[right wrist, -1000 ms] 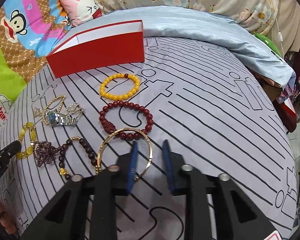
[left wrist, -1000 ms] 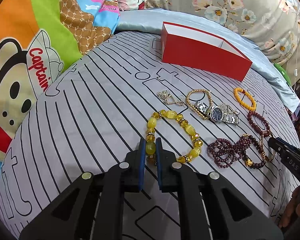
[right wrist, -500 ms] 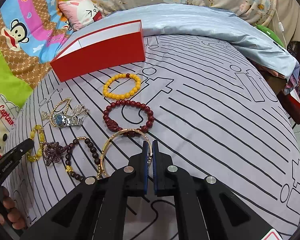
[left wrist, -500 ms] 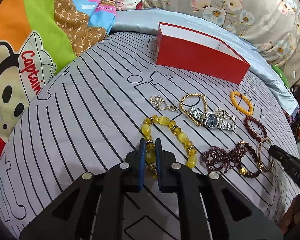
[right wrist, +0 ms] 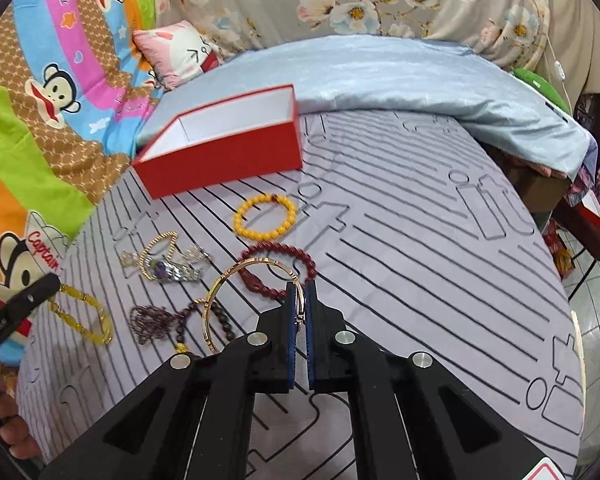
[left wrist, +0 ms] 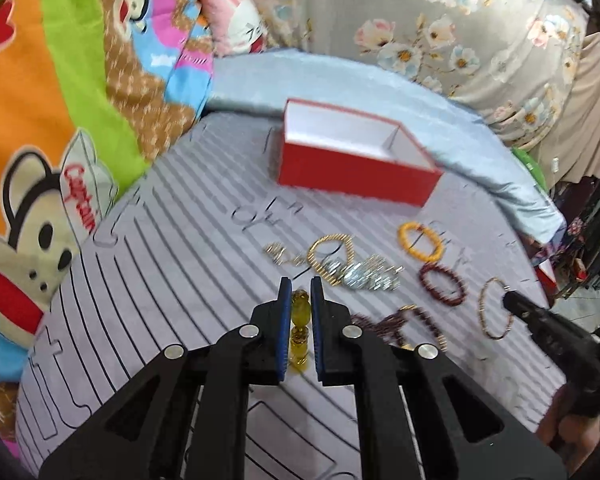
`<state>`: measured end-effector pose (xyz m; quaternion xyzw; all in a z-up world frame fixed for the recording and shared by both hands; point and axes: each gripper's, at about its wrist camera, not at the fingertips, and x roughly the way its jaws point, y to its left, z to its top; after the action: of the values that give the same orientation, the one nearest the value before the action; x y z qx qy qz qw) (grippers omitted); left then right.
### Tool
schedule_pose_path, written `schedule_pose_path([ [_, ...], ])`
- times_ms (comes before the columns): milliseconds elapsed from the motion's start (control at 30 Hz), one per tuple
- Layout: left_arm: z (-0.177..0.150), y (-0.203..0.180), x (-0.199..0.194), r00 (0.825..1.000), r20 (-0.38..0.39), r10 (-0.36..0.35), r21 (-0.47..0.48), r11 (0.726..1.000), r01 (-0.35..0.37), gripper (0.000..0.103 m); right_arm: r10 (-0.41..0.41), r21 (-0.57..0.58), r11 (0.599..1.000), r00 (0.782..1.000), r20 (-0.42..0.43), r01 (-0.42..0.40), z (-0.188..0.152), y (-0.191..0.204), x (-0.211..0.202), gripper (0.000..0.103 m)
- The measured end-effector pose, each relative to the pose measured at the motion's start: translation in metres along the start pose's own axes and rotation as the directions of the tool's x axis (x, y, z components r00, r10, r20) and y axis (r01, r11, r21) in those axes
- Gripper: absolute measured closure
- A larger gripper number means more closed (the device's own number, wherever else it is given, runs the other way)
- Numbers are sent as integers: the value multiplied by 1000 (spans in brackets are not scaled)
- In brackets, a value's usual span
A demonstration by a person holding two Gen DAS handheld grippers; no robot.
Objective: Organize jewelry
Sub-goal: 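Carry both bracelets into the red box and open both tools to release them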
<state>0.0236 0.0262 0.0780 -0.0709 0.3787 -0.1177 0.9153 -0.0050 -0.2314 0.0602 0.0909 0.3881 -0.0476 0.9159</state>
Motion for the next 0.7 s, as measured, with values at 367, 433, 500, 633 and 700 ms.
schedule_pose_path([
  [367,66,-26,-23,994,103,-37,72,997,30,94,67,-55,996,996,64,-64,46,12,-16,99],
  [433,83,-32,-17,991,122,-46,84,996,36,94,86,-64,995,994,72,-82,63,15,-11,99],
  [500,98,-37,-8,990,136,-48,97,995,35,94,97,-69,993,992,76,-92,77,16,-4,99],
  [633,134,-41,24,986,155,-58,102,994,42,94,107,-77,992,991,76,-101,115,22,25,99],
  [700,152,-42,45,986,153,-66,113,992,49,94,107,-79,992,991,75,-101,132,25,40,99],
])
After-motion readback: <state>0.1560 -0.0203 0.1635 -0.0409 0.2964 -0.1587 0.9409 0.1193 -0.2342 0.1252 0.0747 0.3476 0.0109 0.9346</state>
